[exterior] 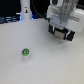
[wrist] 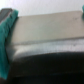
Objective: Open the kcup holder, insert the kcup into the holder, and close the kcup holder
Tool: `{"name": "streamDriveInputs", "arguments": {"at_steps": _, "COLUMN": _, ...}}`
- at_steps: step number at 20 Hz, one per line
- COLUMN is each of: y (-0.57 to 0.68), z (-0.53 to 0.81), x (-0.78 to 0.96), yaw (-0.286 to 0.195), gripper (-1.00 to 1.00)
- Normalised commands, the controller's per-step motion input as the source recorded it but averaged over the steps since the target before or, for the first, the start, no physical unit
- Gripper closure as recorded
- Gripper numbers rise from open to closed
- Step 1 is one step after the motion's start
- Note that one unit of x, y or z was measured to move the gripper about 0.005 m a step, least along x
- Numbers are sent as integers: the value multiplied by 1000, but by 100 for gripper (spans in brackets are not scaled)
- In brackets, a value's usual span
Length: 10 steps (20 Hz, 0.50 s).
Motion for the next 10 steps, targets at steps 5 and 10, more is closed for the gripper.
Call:
{"name": "streamDriveInputs", "arguments": {"at_steps": 5, "y": -340, "z": 188, "x": 916, "yaw": -63, "gripper": 100}}
{"name": "streamDriveInputs", "arguments": {"at_steps": 10, "y": -387, "z": 187, "x": 890, "yaw": -70, "gripper": 100}}
